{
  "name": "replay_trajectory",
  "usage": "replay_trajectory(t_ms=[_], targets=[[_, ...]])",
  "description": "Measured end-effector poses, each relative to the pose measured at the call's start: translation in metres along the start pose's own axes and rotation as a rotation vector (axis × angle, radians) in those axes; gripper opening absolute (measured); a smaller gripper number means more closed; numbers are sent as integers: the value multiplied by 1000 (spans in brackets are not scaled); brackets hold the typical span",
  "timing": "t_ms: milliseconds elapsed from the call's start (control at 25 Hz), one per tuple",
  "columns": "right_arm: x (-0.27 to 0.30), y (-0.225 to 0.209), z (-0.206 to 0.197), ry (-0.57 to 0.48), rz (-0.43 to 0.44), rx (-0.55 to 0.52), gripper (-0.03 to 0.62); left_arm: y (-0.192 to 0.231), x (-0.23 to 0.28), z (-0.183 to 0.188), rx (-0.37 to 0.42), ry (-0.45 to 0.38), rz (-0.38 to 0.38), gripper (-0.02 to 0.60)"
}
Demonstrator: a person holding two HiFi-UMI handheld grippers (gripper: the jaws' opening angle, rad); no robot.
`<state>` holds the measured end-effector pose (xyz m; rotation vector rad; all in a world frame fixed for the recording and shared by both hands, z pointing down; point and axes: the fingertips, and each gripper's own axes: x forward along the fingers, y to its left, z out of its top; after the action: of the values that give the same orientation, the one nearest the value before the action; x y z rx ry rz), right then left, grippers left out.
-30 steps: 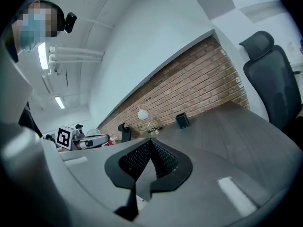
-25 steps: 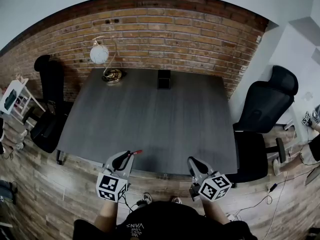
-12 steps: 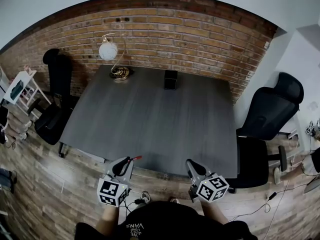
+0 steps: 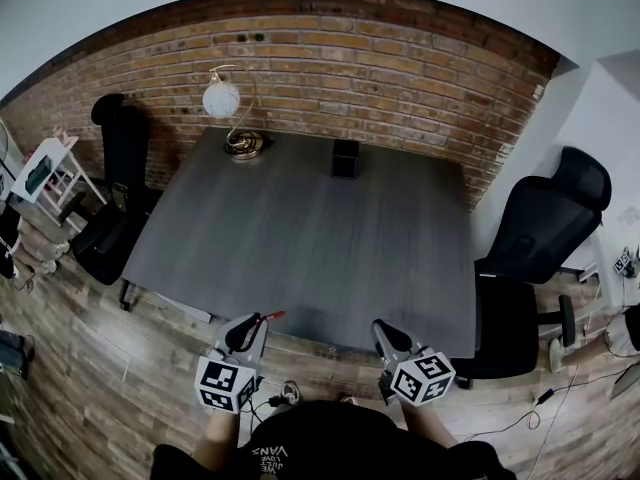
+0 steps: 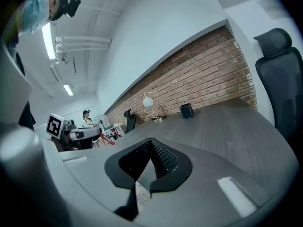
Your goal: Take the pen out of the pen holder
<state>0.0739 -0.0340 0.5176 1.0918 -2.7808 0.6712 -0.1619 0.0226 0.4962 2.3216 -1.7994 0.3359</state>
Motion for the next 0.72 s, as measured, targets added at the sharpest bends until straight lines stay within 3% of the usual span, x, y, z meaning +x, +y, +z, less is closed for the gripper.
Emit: replay_trajectory(t_ms=[720], targets=[[15,8,-2,6,-8,-1,2,20,-2,-14,-39,15,6,101]])
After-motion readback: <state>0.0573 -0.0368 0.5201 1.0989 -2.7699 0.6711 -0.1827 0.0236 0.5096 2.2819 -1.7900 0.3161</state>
